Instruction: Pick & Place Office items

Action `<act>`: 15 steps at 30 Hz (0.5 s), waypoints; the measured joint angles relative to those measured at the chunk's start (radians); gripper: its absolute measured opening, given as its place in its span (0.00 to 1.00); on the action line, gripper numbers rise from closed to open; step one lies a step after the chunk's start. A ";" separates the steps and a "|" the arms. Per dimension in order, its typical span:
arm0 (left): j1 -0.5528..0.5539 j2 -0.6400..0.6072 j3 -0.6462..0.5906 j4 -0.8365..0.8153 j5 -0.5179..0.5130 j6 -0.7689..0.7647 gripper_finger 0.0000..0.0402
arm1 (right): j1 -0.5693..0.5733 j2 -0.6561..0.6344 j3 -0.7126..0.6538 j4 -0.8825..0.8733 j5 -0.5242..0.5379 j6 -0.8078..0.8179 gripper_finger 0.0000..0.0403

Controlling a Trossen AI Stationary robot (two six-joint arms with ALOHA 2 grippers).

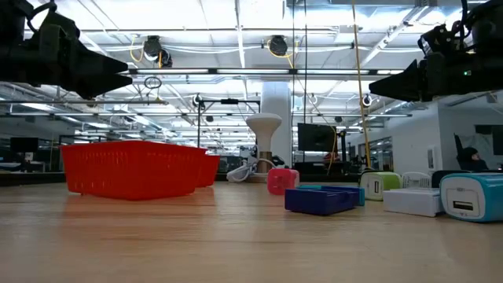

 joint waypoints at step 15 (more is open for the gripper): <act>0.000 0.000 0.000 0.000 0.000 0.000 0.76 | 0.000 0.000 0.000 0.000 0.000 0.000 0.54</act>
